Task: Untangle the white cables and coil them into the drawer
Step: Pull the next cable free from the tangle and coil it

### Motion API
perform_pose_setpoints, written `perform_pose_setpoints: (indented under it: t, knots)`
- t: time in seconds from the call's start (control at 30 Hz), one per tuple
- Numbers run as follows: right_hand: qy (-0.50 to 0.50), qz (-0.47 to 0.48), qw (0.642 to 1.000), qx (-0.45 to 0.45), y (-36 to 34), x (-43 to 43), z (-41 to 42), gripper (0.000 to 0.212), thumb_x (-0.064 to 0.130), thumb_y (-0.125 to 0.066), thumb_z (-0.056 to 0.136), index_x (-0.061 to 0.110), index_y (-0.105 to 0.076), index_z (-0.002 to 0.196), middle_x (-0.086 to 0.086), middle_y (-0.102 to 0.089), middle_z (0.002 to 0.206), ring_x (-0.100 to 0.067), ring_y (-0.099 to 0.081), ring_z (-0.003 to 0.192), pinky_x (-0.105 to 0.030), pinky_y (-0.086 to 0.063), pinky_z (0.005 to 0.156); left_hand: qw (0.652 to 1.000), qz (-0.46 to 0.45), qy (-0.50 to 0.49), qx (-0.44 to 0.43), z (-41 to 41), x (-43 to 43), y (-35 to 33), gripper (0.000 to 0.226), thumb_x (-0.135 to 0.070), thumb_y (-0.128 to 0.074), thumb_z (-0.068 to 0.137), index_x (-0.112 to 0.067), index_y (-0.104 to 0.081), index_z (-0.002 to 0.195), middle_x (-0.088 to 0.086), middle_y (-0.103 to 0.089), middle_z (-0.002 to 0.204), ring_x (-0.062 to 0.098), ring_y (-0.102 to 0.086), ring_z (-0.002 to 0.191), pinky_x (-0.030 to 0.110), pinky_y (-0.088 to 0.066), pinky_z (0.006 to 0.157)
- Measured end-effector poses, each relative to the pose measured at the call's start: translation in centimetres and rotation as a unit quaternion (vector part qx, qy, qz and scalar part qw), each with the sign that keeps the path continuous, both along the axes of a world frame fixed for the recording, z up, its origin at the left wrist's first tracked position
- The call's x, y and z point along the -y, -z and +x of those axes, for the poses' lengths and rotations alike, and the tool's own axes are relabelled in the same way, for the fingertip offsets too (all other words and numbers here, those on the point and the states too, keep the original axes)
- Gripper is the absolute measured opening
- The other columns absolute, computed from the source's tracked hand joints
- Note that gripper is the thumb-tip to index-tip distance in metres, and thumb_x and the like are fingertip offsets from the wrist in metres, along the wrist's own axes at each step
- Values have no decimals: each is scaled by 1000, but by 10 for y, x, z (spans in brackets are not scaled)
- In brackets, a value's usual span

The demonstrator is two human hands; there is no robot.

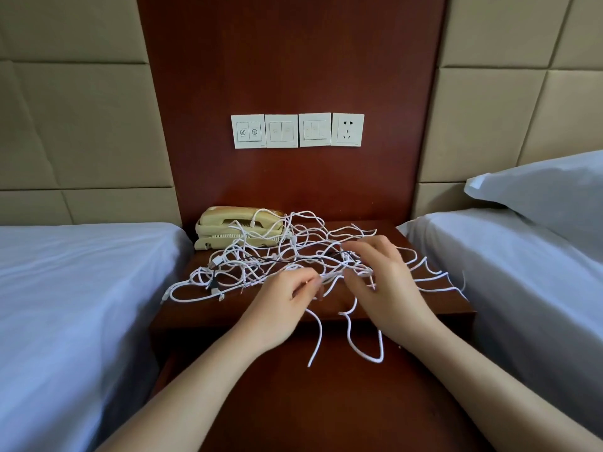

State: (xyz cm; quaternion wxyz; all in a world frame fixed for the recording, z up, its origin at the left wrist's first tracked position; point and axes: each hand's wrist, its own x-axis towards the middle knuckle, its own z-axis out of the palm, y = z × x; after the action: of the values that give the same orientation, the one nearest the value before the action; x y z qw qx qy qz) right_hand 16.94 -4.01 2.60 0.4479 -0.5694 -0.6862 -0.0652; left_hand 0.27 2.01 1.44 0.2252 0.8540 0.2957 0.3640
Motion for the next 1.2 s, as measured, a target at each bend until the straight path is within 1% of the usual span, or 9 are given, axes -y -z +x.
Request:
perform_pose_setpoints:
  t: [0.1, 0.2, 0.37, 0.47, 0.57, 0.67, 0.9, 1.1, 1.2]
  knots:
    - [-21, -69, 997, 40, 3, -5, 0, 24, 28, -49, 94, 12, -67, 88, 3, -61, 88, -12, -54, 83, -26, -40, 77, 1000, 15, 12, 14, 1, 3, -1, 26, -22, -46, 97, -15, -60, 76, 7, -58, 71, 22, -53, 71, 34, -40, 68]
    - [-114, -178, 976, -60, -5, -2, 1, 32, 19, -49, 97, 13, -56, 66, 4, -54, 53, -8, -48, 47, -17, -37, 52, 1000, 12, 1, 29, -1, -1, -1, 26, -30, -46, 93, -18, -59, 73, 2, -58, 68, 20, -54, 69, 32, -41, 66]
    - [-79, -110, 988, -71, -13, -2, 9, 31, 20, -55, 93, 25, -57, 63, 5, -45, 52, -4, -36, 48, -19, -27, 49, 998, -49, -38, -32, -3, 1, -4, 44, -30, -42, 99, -16, -52, 58, -8, -42, 48, 2, -42, 50, 16, -31, 53]
    - [-74, -89, 989, -95, -14, -2, 13, 32, 20, -56, 93, 28, -56, 62, 10, -39, 42, -5, -34, 41, -17, -24, 45, 981, -193, -6, 6, 1, 7, -6, 43, -30, -36, 101, -15, -47, 61, -11, -30, 41, 3, -29, 36, 18, -26, 44]
    - [-81, -84, 990, -80, -12, -5, 12, 29, 21, -57, 92, 29, -57, 64, 11, -42, 47, -4, -37, 47, -19, -29, 49, 930, -353, 48, 87, 7, 13, -8, 37, -28, -33, 102, -11, -44, 71, -8, -24, 48, 4, -20, 37, 16, -20, 37]
    - [-86, -76, 991, -75, -11, -8, 11, 26, 22, -58, 92, 27, -59, 66, 9, -45, 52, -4, -39, 51, -20, -31, 52, 901, -410, 80, 115, 7, 14, -10, 36, -29, -33, 101, -12, -40, 70, -6, -21, 53, 4, -18, 39, 14, -17, 35]
    - [-118, -102, 979, -130, -6, -19, 12, 26, 21, -55, 94, 21, -62, 69, 3, -39, 52, -7, -32, 51, -26, -27, 50, 845, -463, 173, 203, 9, 21, -19, 42, -30, -34, 100, -15, -34, 61, -7, -17, 50, 4, -14, 39, 15, -16, 37]
    - [-161, -226, 961, -5, 8, -15, -12, 22, 12, -48, 95, 8, -63, 80, -10, -55, 64, -7, -40, 57, -27, -35, 58, 789, -478, 139, 359, 15, 20, -20, 40, -27, -31, 101, -13, -36, 64, -7, -21, 47, 3, -17, 35, 14, -16, 34]
    - [-153, -254, 953, 61, 9, -9, -24, 20, 15, -46, 96, 7, -62, 88, -9, -61, 75, -16, -51, 66, -30, -41, 66, 789, -456, 97, 400, 12, 11, -17, 39, -24, -29, 102, -11, -38, 67, -6, -26, 46, 3, -21, 34, 15, -18, 33]
